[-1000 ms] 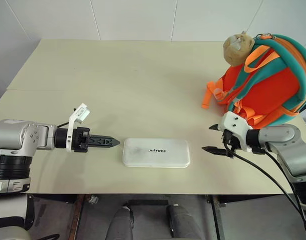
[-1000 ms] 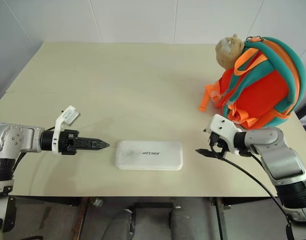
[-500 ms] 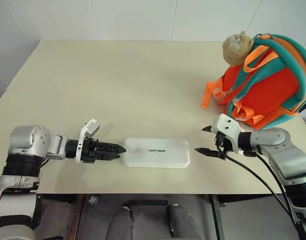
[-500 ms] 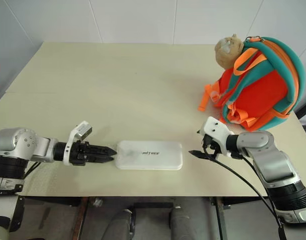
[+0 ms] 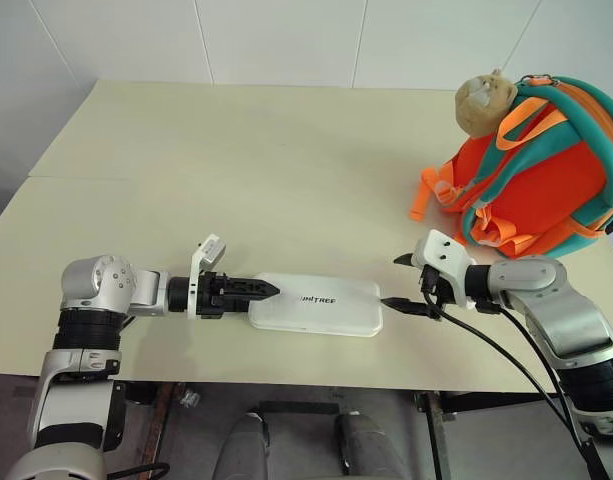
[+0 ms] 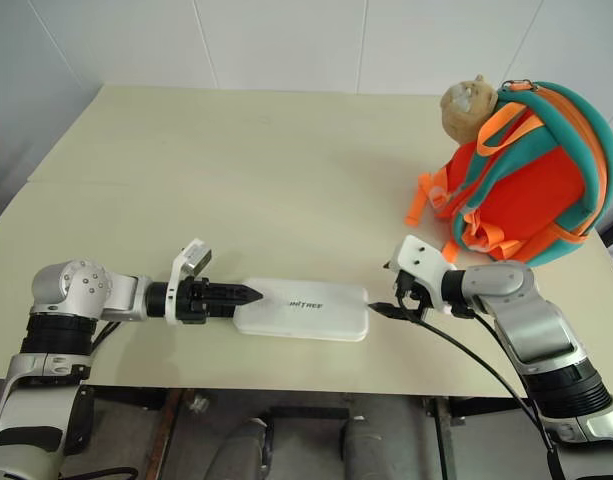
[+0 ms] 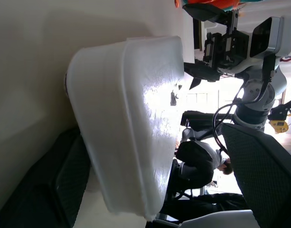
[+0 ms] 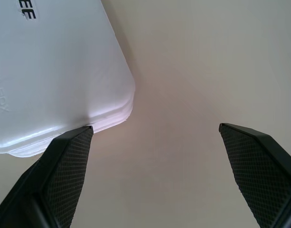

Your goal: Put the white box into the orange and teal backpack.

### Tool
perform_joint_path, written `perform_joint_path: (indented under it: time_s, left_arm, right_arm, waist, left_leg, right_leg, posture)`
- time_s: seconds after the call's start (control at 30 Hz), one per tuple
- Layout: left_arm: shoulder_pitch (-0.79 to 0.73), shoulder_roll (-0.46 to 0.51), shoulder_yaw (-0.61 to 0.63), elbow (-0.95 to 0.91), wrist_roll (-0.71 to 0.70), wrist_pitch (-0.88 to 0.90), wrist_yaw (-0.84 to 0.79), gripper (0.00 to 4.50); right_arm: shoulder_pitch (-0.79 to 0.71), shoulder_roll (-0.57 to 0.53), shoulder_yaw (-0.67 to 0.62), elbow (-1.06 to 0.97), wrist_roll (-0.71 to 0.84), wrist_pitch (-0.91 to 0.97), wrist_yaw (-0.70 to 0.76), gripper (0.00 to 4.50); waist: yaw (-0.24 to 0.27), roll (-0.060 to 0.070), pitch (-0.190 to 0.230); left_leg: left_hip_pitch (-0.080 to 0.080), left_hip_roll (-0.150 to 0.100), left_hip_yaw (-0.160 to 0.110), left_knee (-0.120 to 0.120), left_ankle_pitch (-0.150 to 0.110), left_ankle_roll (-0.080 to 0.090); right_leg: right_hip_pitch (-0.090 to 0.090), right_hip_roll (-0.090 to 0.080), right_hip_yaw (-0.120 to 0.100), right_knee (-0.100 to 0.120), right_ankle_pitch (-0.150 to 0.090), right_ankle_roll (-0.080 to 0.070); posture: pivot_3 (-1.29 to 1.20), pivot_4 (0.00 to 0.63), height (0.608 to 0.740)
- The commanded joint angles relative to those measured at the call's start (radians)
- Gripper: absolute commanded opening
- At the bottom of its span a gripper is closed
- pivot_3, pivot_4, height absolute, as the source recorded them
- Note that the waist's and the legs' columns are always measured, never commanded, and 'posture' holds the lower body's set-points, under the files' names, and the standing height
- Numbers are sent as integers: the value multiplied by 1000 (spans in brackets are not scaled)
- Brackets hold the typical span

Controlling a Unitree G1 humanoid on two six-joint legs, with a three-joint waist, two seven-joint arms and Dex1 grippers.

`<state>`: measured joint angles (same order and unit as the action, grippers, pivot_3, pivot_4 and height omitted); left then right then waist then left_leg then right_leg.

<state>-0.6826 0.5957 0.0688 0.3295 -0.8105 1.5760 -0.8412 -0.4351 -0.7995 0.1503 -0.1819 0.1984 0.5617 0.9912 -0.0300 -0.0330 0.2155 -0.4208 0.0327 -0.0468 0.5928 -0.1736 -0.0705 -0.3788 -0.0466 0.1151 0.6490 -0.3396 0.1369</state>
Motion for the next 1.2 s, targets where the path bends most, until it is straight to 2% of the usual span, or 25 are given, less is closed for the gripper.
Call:
perform_joint_path:
  time_s: [0.03,0.27,0.37,0.63,0.77,0.9,1.07,1.2]
  left_arm:
    - [-4,-24,10,29,27,-14,27,3816]
    - [21,9,-25,-12,41,-47,6,1693]
    - [31,42,-63,-32,54,-67,-17,1323]
    - [47,123,-150,-84,88,-130,-49,1303]
    - [34,118,-49,-113,29,-103,-44,1301]
    - [21,93,17,-134,8,-79,-23,1300]
    - [18,57,68,-183,-14,-39,13,1299]
    - [23,32,109,-209,-20,-17,51,1298]
  right_arm:
    - [-13,1,-15,-19,6,-11,1,4500]
    - [8,-10,-80,-17,29,8,-21,4500]
    - [10,-8,-133,-17,56,26,-37,4500]
    - [42,2,-352,-67,192,128,-107,4500]
    - [82,4,-474,-73,222,150,-183,4500]
    - [45,56,-544,-36,248,142,-283,4500]
    - [4,84,-541,23,236,111,-343,4500]
    - [-64,101,-493,149,157,52,-429,4500]
  waist:
    - [1,0,0]
    - [0,0,0]
    - [0,0,0]
    - [-2,-1,0]
    - [-3,-1,-1]
    - [-15,-1,-1]
    - [-21,-1,-1]
    - [-24,-1,-1]
  left_leg:
    - [0,0,0,0,0,0]
    - [0,0,-1,-2,-1,0]
    - [0,0,-1,-2,-1,0]
    - [0,0,-1,-3,-2,0]
    - [0,1,-1,-3,-2,0]
    - [0,1,-1,-3,-2,0]
    - [0,1,0,-3,-1,1]
    - [-1,1,0,-4,-1,1]
  right_leg:
    - [1,0,0,-2,0,0]
    - [1,0,-1,-5,2,2]
    - [2,0,-1,-6,2,2]
    - [2,0,-1,-7,2,1]
    - [2,0,-1,-8,1,0]
    - [2,0,0,-8,0,-3]
    - [2,0,0,-9,0,-3]
    - [2,-1,0,-11,3,2]
  posture:
    - [0,150,740]
    - [0,150,740]
    - [0,150,740]
    - [0,150,740]
    - [0,150,740]
    - [0,150,740]
    - [0,150,740]
    - [0,150,740]
